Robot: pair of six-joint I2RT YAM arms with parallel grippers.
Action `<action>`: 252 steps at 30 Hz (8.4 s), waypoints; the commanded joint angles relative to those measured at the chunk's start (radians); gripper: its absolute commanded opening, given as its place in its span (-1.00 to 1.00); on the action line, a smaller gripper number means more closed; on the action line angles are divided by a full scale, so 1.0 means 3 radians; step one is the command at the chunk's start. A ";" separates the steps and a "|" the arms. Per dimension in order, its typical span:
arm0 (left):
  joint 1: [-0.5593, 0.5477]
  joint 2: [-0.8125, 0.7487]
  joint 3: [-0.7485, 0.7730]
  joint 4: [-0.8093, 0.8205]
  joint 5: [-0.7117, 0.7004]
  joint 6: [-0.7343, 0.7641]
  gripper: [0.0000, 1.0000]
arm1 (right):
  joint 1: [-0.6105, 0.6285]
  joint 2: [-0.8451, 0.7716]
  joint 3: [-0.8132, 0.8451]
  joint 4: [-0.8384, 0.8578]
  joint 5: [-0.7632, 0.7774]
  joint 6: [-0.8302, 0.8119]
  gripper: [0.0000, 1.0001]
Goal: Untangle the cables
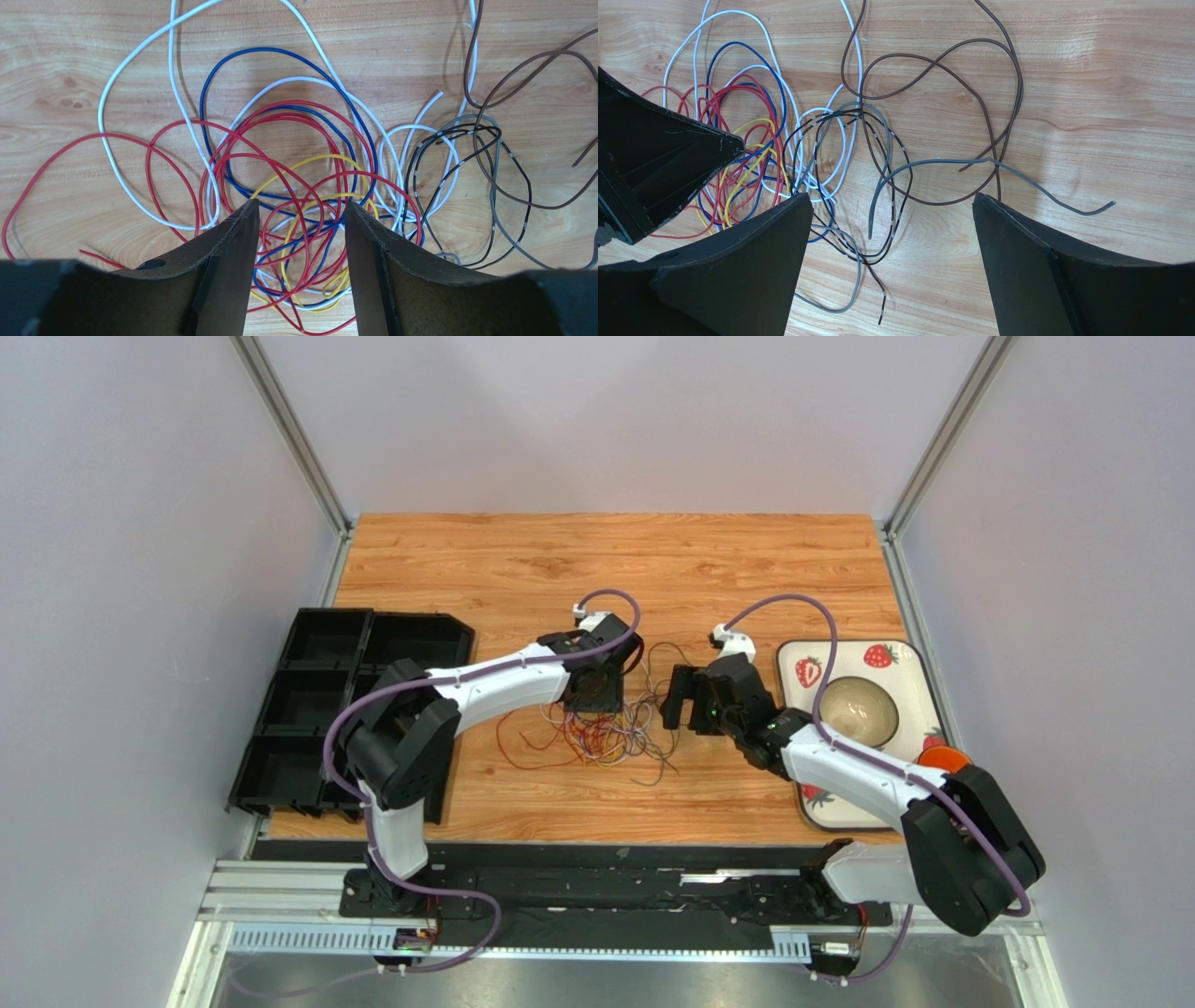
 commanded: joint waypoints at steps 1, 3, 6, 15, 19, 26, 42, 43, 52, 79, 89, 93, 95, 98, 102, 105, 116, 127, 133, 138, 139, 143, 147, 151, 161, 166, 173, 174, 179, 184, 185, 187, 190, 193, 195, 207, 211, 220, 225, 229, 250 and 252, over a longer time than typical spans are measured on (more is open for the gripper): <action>-0.0042 -0.0052 0.0052 -0.0090 -0.0129 -0.0174 0.11 | 0.0015 0.0012 0.0068 0.0102 -0.0009 -0.0046 0.79; -0.0062 -0.0027 0.0057 -0.0085 -0.0145 -0.0184 0.09 | 0.0015 0.0001 0.0063 0.0107 -0.0014 -0.0051 0.79; -0.0073 0.0029 0.0082 -0.0059 -0.0140 -0.0179 0.03 | 0.0015 0.0001 0.0063 0.0102 -0.0009 -0.0046 0.78; -0.0073 0.0168 0.0154 -0.0085 -0.0124 -0.0194 -0.43 | 0.0010 -0.0004 0.0057 0.0107 -0.0015 -0.0056 0.79; -0.0098 0.0096 0.0261 -0.0232 -0.0231 -0.0179 -1.00 | 0.0010 0.0001 0.0057 0.0107 -0.0015 -0.0051 0.79; -0.0134 -0.0597 0.0925 -0.0908 -0.0482 0.0142 -1.00 | 0.0015 0.0001 0.0057 0.0112 -0.0020 -0.0046 0.79; -0.0374 -0.2067 0.1520 0.0068 0.0060 0.1498 -1.00 | 0.0015 -0.0004 0.0057 0.0112 -0.0009 -0.0046 0.78; -0.0374 -0.2107 0.1322 0.0053 0.0014 0.1458 -1.00 | 0.0010 -0.0004 0.0057 0.0107 -0.0009 -0.0051 0.78; -0.0374 -0.2189 0.0293 -0.0448 -0.0124 0.0911 -1.00 | 0.0010 0.0012 0.0068 0.0091 -0.0009 -0.0051 0.78; -0.0246 -0.3202 0.0676 -0.2013 -0.1756 0.0510 -1.00 | 0.0010 0.0058 0.0119 0.0040 -0.0015 -0.0051 0.78; -0.0236 -0.3054 -0.0223 -0.1212 -0.0774 0.0343 -1.00 | 0.0015 0.0063 0.0119 0.0035 -0.0009 -0.0046 0.77; -0.0236 -0.2891 -0.0617 -0.0924 -0.0651 0.0276 -1.00 | 0.0015 0.0058 0.0119 0.0030 -0.0009 -0.0046 0.77; -0.0236 -0.2788 -0.0638 -0.0888 -0.0605 0.0235 -1.00 | 0.0010 0.0058 0.0119 0.0035 -0.0009 -0.0051 0.77; -0.0241 -0.2614 -0.0659 -0.0695 -0.0355 0.0266 -1.00 | 0.0015 0.0053 0.0119 0.0030 -0.0009 -0.0051 0.78; -0.0277 -0.2476 -0.0751 -0.0234 0.0039 0.0322 -1.00 | 0.0015 0.0047 0.0114 0.0040 -0.0004 -0.0046 0.78; -0.0292 -0.2445 -0.0787 0.0211 0.0340 0.0337 -1.00 | 0.0015 0.0042 0.0109 0.0040 -0.0004 -0.0051 0.78; -0.0292 -0.2138 -0.0561 -0.0335 -0.0405 0.0429 -1.00 | 0.0015 0.0022 0.0088 0.0056 -0.0015 -0.0052 0.78; -0.0262 -0.1618 -0.0787 -0.0642 -0.0978 0.0215 -1.00 | 0.0010 0.0032 0.0093 0.0061 -0.0030 -0.0062 0.78; -0.0236 -0.1121 -0.0582 -0.0469 -0.0933 0.0220 -1.00 | 0.0015 0.0068 0.0119 0.0040 -0.0035 -0.0062 0.78; -0.0226 -0.0820 -0.0557 -0.0351 -0.0779 0.0286 -1.00 | 0.0015 0.0063 0.0119 0.0045 -0.0035 -0.0057 0.78; -0.0226 -0.0789 -0.0562 -0.0335 -0.0769 0.0286 -1.00 | 0.0015 0.0063 0.0119 0.0040 -0.0035 -0.0057 0.78; -0.0221 -0.0681 -0.0592 -0.0320 -0.0779 0.0281 -1.00 | 0.0010 0.0068 0.0119 0.0045 -0.0040 -0.0057 0.77; -0.0200 -0.0661 -0.0598 -0.0295 -0.0779 0.0353 -0.52 | 0.0015 0.0058 0.0114 0.0045 -0.0040 -0.0062 0.77; -0.0195 -0.0702 -0.0603 -0.0259 -0.0799 0.0414 0.12 | 0.0015 0.0053 0.0109 0.0051 -0.0040 -0.0062 0.77; -0.0180 -0.0692 -0.0731 -0.0116 -0.0610 0.0455 0.13 | 0.0015 0.0058 0.0103 0.0051 -0.0035 -0.0062 0.77; -0.0159 -0.0630 -0.0771 -0.0095 -0.0457 0.0476 0.13 | 0.0010 0.0053 0.0103 0.0050 -0.0035 -0.0062 0.77; -0.0027 -0.0722 -0.1068 0.0099 -0.0324 0.0491 0.21 | 0.0015 0.0063 0.0114 0.0056 -0.0035 -0.0057 0.77; -0.0011 -0.0732 -0.1093 0.0145 -0.0278 0.0501 0.21 | 0.0015 0.0063 0.0114 0.0051 -0.0035 -0.0057 0.77; 0.0004 -0.0697 -0.1165 0.0319 -0.0150 0.0567 0.21 | 0.0015 0.0073 0.0119 0.0045 -0.0030 -0.0062 0.77; 0.0004 -0.0610 -0.1165 0.0432 -0.0007 0.0573 0.13 | 0.0015 0.0083 0.0129 0.0040 -0.0035 -0.0062 0.77; 0.0004 -0.0610 -0.1165 0.0447 0.0013 0.0573 0.13 | 0.0015 0.0083 0.0129 0.0040 -0.0030 -0.0062 0.77; 0.0004 -0.0620 -0.1165 0.0447 0.0014 0.0562 0.12 | 0.0015 0.0088 0.0124 0.0040 -0.0030 -0.0062 0.77; 0.0004 -0.0569 -0.1135 0.0396 -0.0088 0.0532 0.04 | 0.0015 0.0078 0.0124 0.0040 -0.0030 -0.0062 0.77; 0.0009 -0.0492 -0.1114 0.0360 -0.0160 0.0516 -0.06 | 0.0020 0.0078 0.0124 0.0045 -0.0030 -0.0057 0.77; 0.0040 -0.0461 -0.1114 0.0365 -0.0150 0.0516 -0.20 | 0.0015 0.0083 0.0124 0.0040 -0.0030 -0.0062 0.77; 0.0188 -0.0476 -0.1216 0.0457 -0.0038 0.0506 -1.00 | 0.0015 0.0078 0.0119 0.0045 -0.0035 -0.0057 0.77; 0.0188 -0.0818 -0.1104 0.0126 0.0014 0.0557 -1.00 | 0.0015 0.0073 0.0119 0.0051 -0.0045 -0.0057 0.77; 0.0357 -0.1949 -0.0429 -0.0708 -0.0202 0.0721 -1.00 | 0.0015 0.0042 0.0088 0.0076 -0.0050 -0.0057 0.77; 0.0587 -0.2317 -0.0230 -0.0739 -0.0175 0.0762 -1.00 | 0.0015 0.0007 0.0063 0.0096 -0.0045 -0.0057 0.77; 0.0812 -0.2471 -0.0183 -0.0561 -0.0140 0.0762 -1.00 | 0.0015 -0.0024 0.0042 0.0112 -0.0045 -0.0062 0.77; 0.2979 -0.2211 -0.0281 0.0549 0.0776 0.0628 -1.00 | 0.0015 -0.0029 0.0027 0.0127 -0.0055 -0.0057 0.77; 0.3067 -0.2144 -0.0270 0.0646 0.0831 0.0675 -1.00 | 0.0015 -0.0014 0.0037 0.0127 -0.0060 -0.0057 0.77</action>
